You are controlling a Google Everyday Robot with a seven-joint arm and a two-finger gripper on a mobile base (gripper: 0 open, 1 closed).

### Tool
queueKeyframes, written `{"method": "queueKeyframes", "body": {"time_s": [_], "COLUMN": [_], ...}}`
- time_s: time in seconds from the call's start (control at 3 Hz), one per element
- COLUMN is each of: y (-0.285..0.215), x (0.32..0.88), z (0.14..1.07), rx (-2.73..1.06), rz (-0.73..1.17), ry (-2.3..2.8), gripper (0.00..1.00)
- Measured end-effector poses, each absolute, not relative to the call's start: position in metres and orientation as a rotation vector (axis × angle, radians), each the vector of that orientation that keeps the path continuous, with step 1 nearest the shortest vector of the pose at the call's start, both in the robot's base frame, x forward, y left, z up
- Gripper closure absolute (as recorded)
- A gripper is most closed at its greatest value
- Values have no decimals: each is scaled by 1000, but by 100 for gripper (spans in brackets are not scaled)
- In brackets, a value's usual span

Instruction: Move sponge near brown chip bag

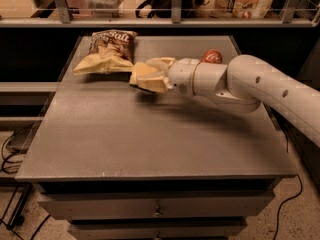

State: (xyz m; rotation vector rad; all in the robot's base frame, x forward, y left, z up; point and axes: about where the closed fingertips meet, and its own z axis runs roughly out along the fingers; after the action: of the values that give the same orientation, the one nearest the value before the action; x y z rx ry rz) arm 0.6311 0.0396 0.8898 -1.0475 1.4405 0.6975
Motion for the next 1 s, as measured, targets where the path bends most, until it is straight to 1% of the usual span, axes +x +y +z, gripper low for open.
{"method": "queueKeyframes", "body": {"time_s": [0.33,0.67,1.0], "y": [30,27,29], "x": [654,664,661], "z": [889,901,917], "rx": [-1027,-1044,-1065], "rz": [670,637,654], "ry": [1449,1426,1366], "gripper": [36,13,0]}}
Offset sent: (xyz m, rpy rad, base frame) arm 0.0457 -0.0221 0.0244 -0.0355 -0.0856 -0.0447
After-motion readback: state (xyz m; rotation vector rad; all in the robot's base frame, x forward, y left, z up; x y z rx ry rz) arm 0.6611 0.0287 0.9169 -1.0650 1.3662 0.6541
